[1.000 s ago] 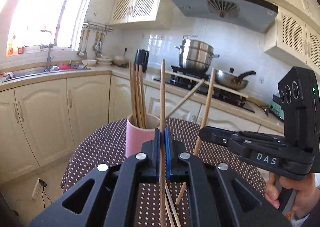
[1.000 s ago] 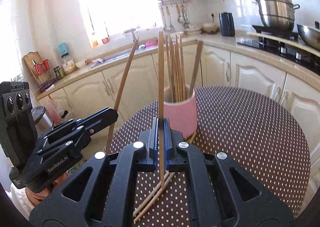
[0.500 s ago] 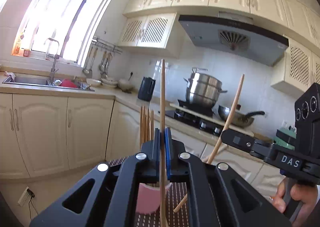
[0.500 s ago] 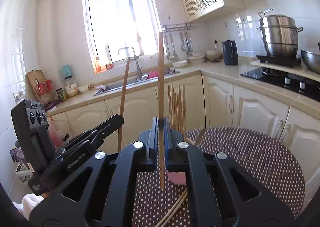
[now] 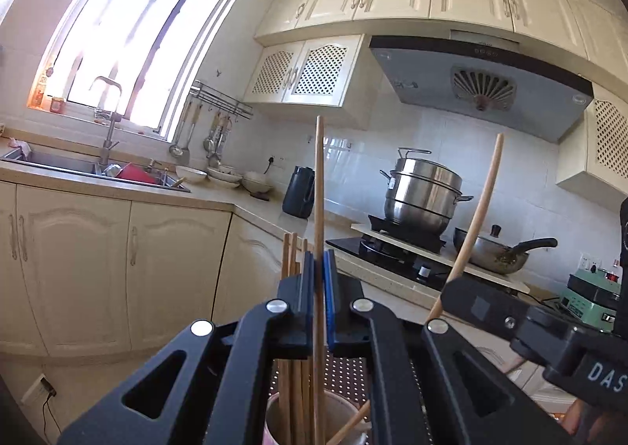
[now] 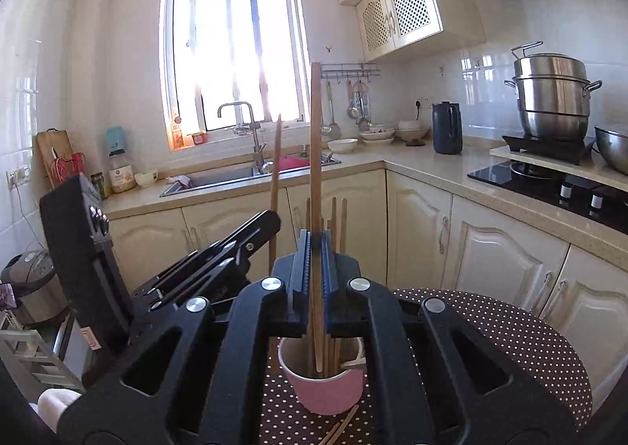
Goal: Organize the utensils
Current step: 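Lower both held chopsticks into the pink cup, then open both tools and withdraw them from the cup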
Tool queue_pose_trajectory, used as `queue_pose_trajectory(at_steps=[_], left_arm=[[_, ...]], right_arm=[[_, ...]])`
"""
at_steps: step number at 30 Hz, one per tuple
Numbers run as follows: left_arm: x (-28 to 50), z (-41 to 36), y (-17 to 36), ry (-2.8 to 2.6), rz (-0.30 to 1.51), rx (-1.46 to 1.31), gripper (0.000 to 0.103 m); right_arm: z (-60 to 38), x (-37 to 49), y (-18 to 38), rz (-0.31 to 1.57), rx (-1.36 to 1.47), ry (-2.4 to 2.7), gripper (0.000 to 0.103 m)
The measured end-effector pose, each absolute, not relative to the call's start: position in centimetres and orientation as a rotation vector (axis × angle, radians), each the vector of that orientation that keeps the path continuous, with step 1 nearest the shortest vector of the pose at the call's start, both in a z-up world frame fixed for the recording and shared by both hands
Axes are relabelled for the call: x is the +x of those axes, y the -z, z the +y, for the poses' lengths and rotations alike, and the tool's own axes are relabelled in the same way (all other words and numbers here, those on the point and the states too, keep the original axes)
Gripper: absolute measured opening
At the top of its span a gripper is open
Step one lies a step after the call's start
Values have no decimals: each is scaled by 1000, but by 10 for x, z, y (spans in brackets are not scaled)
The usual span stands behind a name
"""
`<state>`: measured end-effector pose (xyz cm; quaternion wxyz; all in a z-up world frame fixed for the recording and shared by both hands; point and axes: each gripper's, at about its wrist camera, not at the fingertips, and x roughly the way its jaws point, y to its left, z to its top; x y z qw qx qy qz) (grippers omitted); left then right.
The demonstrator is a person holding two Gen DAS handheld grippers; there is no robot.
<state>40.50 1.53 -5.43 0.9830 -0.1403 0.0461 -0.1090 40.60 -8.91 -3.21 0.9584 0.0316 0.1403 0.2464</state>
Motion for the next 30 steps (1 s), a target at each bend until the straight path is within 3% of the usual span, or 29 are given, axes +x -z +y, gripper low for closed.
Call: queue_pose_trajectory(at_steps=[12,21,23,24,25,30], left_arm=[[416,17,96,202,162,-273,5],[395,24,94,217,213,-241,6],[390,24,91,230,226,-233,16],[385,24,89,226,222,-230,30],[381,25,86,226,220,-228,34],[361,25,75,245,242,-210,37]], right_arm=[[-80,408,38,316,27,-500,6],[-80,404,36,341,38,-454,6],[-80,401,36,343,38,-440,6],[-81,400,34,342,36,-432,7],[-82,397,33,340,36,-427,7],[-86,384,24,329,35,-401,7]])
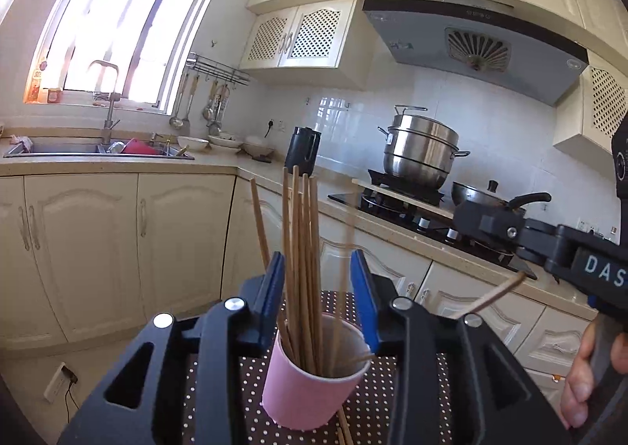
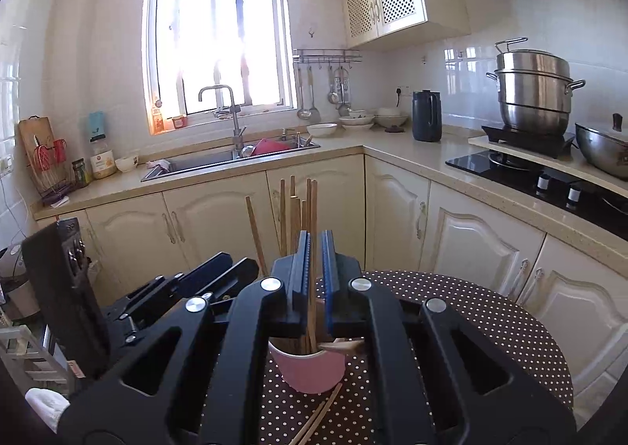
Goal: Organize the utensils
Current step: 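Open both tools and withdraw them from the cup, then move both open tools down toward the last two chopsticks on the table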
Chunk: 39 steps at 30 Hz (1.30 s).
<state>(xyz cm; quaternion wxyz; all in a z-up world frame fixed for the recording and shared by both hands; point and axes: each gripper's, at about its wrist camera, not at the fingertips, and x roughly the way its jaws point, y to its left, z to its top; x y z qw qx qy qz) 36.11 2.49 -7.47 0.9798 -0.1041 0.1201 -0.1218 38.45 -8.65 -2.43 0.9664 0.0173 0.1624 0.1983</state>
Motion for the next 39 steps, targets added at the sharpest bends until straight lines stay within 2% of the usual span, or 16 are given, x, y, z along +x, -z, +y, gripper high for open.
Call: queue_pose_trajectory(at_steps=[6,8,10,12,14,15,19,26,39], left_arm=[[331,26,65,240,274,-168,54],[321,26,61,235,285,-156,55],[311,27,58,236,283,-154,62],[302,27,55,243,290,-152,64],[291,25,53,242,298,-137,65],[287,24,52,236,298,-129,65],[269,21,53,235,325,-103,69],[249,15,62,250,392,-84,69],[237,1,92,232,512,33,69]], right_arm=[[-89,365,20,330,41,-378,8],[-90,356,20,332,43,-371,8],[-91,347,19,336,44,-363,10],[-93,339,19,336,44,-355,19],[-96,329,18,328,49,-348,48],[-97,323,18,319,51,-341,50],[-102,305,16,318,50,-330,50],[-110,281,26,342,41,-314,52],[-123,267,75,451,43,-307,52]])
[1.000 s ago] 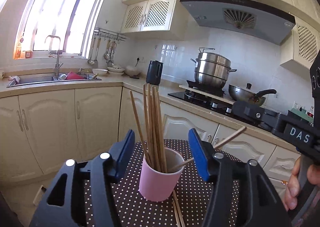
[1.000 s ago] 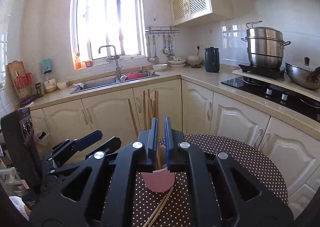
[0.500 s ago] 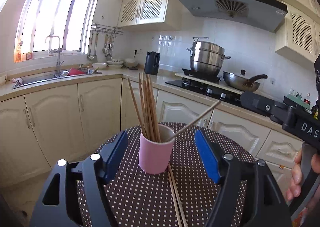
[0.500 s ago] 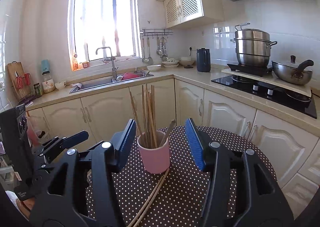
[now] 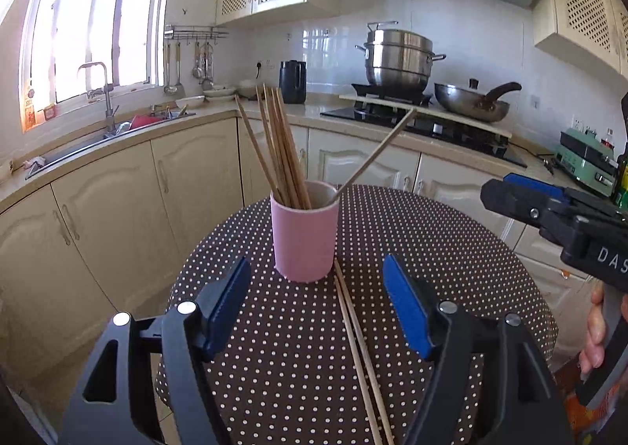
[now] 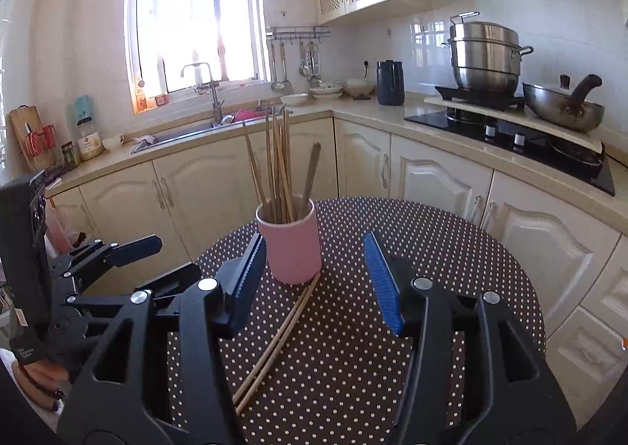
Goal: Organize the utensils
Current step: 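Move both open tools down toward the last two chopsticks on the table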
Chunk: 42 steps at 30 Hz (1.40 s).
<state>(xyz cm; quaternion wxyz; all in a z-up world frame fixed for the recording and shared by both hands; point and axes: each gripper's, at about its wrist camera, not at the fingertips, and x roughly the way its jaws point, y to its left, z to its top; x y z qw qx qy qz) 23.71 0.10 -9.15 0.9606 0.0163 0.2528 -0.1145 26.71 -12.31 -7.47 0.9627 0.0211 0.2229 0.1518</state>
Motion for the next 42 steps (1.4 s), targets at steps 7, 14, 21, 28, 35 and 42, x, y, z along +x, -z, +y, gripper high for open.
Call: queue_pose_trajectory(at_steps=[7,14,21,28,35,42], left_arm=[[246,-4,117,241,588,35,69],[261,-13,140,264,665,25,69],[285,-16,169,309,773,-14,69],[308,-26,194,303,873,-10,69],[318,-36,209,271,919,58,69],[323,-37,208,221,946,96,69]], right_arm=[[-126,273,106,522,49,-313,52],[-124,283,138,595,49,-319,52],[-130,299,162,658,85,-322,52],[-136,314,180,707,106,-322,52],[-137,323,193,742,124,-323,52],[-125,330,198,767,109,-342,52]])
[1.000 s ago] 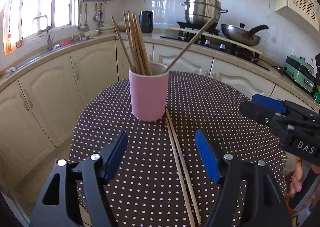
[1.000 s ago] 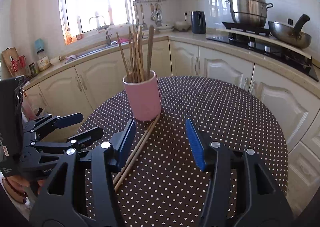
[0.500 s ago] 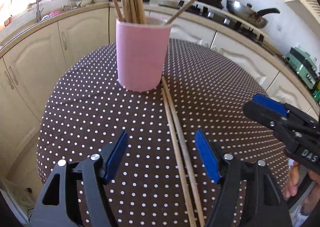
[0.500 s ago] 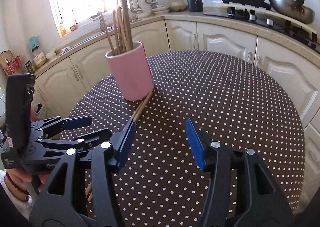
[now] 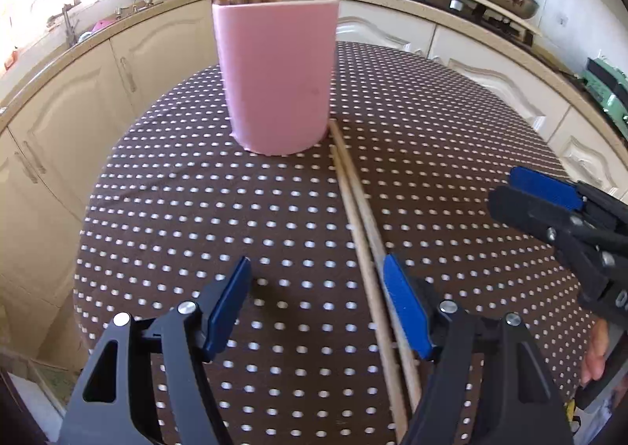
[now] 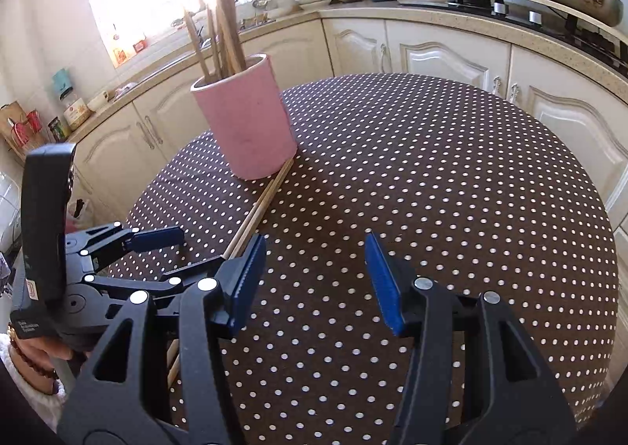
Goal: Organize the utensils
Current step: 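Move both open tools down toward the last two chopsticks on the table, then close the left tool on one chopstick while the right tool grasps the other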
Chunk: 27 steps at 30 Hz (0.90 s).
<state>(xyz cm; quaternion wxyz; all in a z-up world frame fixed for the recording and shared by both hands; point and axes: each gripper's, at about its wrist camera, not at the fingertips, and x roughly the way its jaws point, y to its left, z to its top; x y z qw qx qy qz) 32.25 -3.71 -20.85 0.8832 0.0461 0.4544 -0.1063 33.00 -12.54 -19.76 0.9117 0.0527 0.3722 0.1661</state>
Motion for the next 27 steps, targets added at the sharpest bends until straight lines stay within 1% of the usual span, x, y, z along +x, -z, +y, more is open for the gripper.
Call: queue_pose_trajectory(at_steps=[2,6,9,16,19,21,23,27], left_arm=[[326,-37,209,233,965,87,69],[321,-51,212,226,939,204,69],[322,-49,214,229,955,158,69],[317,-34,215,227,957,155,69],[315,-23,216,214,959,147,69],[314,-17,215,209,959,144,69],[313,-13,216,206,962,141,69],[311,-7,215,210,964,142,69]], right_arm=[[-121,331,198,775,106,-349,53],[-115,334,200,791,100,-346,53],[-108,341,203,833,91,-345,53],[-83,364,213,970,75,-375,52],[-71,374,214,1010,69,-371,44],[-65,381,215,1033,68,-365,42],[-58,388,217,1058,61,-356,37],[-46,397,217,1085,26,-331,35]])
